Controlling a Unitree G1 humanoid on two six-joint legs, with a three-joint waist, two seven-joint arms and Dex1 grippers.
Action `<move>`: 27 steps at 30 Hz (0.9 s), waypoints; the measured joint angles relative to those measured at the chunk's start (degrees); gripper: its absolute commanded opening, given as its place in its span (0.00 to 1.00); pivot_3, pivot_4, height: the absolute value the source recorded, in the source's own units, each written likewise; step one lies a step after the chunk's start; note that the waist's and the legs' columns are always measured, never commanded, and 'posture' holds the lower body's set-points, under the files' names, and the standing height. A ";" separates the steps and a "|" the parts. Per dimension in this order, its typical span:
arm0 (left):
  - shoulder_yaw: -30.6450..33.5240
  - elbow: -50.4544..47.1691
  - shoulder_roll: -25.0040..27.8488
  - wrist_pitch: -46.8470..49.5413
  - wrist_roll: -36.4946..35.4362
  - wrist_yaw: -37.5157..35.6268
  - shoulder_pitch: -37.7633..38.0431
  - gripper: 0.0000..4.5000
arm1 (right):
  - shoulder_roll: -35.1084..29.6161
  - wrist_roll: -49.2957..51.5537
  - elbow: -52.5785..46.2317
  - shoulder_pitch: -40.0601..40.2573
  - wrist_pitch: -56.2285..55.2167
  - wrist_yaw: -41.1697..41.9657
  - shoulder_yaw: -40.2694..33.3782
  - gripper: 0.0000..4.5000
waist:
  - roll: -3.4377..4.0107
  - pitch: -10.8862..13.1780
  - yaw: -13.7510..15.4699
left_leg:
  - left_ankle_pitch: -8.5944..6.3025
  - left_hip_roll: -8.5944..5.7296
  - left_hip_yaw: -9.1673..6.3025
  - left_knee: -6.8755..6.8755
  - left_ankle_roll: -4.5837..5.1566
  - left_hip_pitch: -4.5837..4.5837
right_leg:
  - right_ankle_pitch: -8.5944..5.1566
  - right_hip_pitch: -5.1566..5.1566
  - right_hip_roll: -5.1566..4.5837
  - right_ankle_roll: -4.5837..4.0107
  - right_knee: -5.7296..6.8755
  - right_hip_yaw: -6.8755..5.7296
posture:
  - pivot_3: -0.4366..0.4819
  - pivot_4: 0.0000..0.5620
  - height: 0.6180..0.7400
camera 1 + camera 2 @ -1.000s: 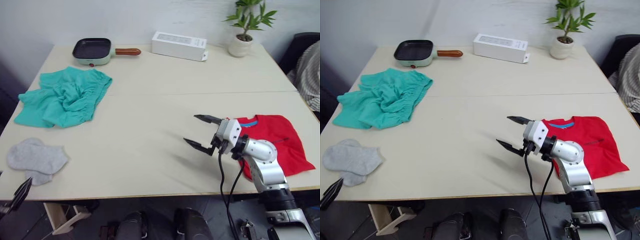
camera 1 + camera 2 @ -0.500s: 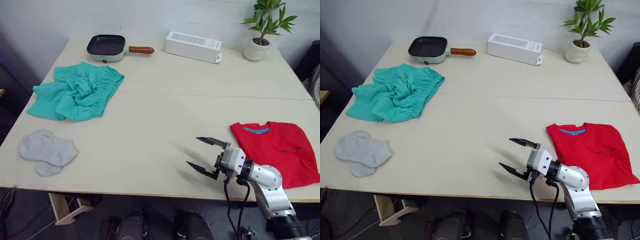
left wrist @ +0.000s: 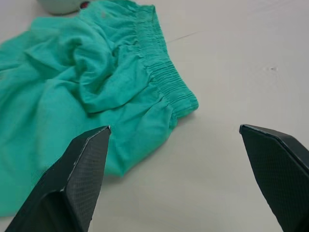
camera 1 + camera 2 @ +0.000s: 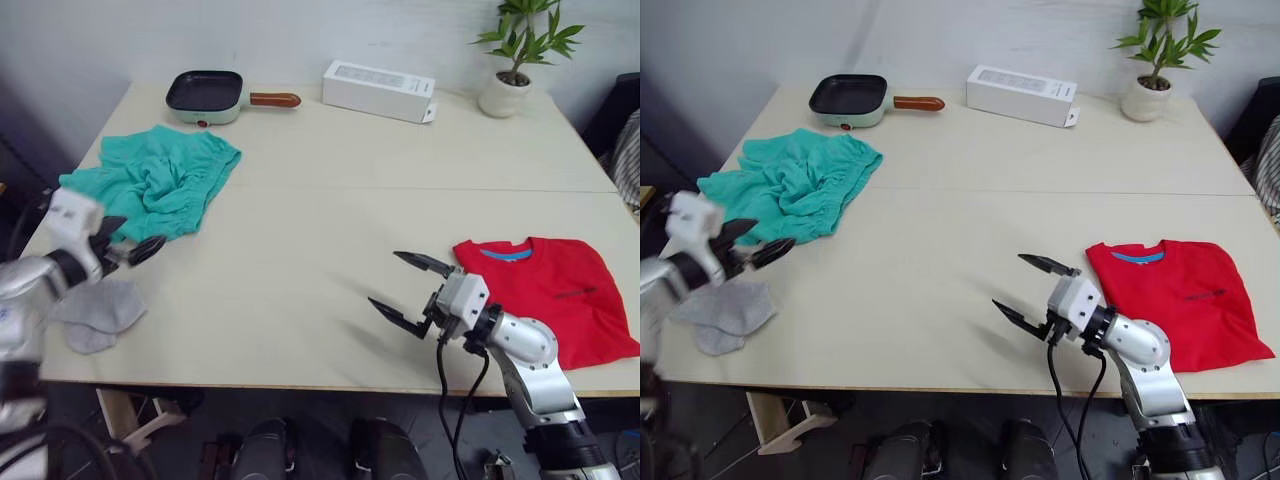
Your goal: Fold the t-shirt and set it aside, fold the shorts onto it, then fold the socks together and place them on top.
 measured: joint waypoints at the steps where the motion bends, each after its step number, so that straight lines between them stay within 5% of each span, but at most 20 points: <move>1: -2.74 6.71 -1.79 -2.41 2.66 -0.60 -5.57 1.00 | 0.07 -0.07 -0.41 0.23 0.20 -0.70 -0.33 1.00 | -0.03 0.00 0.02 | 0.01 -0.03 0.11 -0.03 0.02 0.07 | 0.00 0.02 -0.06 0.00 0.09 0.04 | 0.48 0.27 1.00; 4: -7.62 24.90 -6.01 -9.87 9.32 0.51 -17.42 1.00 | 0.50 -0.60 -1.50 0.93 1.07 -2.33 -0.27 1.00 | -0.15 0.01 -0.20 | -0.04 -0.03 0.29 0.04 0.13 0.05 | 0.04 -0.01 -0.05 0.07 0.16 0.12 | 0.48 0.27 1.00; 7: -11.21 37.50 -9.29 -15.00 14.96 3.37 -24.28 0.86 | 0.58 -1.10 -3.46 2.70 2.05 -3.77 -0.14 1.00 | -0.26 0.05 -0.64 | -0.10 0.00 0.55 0.05 0.25 0.05 | 0.08 -0.08 -0.03 0.14 0.16 0.26 | 0.48 0.27 1.00; 17: -12.94 47.82 -11.49 -19.41 20.22 1.85 -30.53 0.16 | 0.41 -2.28 -9.39 7.61 5.39 -9.31 -2.78 1.00 | -0.34 0.01 -1.53 | -0.14 0.02 0.68 0.15 0.34 0.20 | 0.09 -0.11 -0.10 0.18 0.12 0.56 | 0.48 0.27 1.00; 19: -13.28 44.50 -14.04 -18.78 19.28 -4.82 -30.76 0.02 | -0.08 -2.67 -10.19 8.76 5.66 -10.06 -3.57 1.00 | -0.38 0.03 -1.04 | -0.13 -0.01 0.66 0.17 0.33 0.14 | 0.09 -0.17 -0.11 0.18 0.16 0.57 | 0.48 0.27 1.00; 23: -17.71 21.86 -19.99 -10.94 17.09 -16.34 -28.18 0.01 | -2.71 -2.64 -10.64 9.80 6.55 -10.52 -7.46 1.00 | -0.49 0.10 0.31 | -0.25 -0.07 0.67 0.33 0.49 -0.04 | 0.17 -0.16 -0.10 0.28 0.09 1.08 | 0.48 0.27 1.00; 27: -23.03 1.29 -26.08 -1.39 14.79 -19.85 -22.31 0.01 | -5.48 -2.13 -10.47 10.10 7.31 -9.98 -10.96 1.00 | -0.48 0.09 -0.35 | -0.34 -0.06 0.93 0.31 0.59 0.07 | 0.24 -0.07 0.00 0.41 -0.01 1.40 | 0.48 0.27 1.00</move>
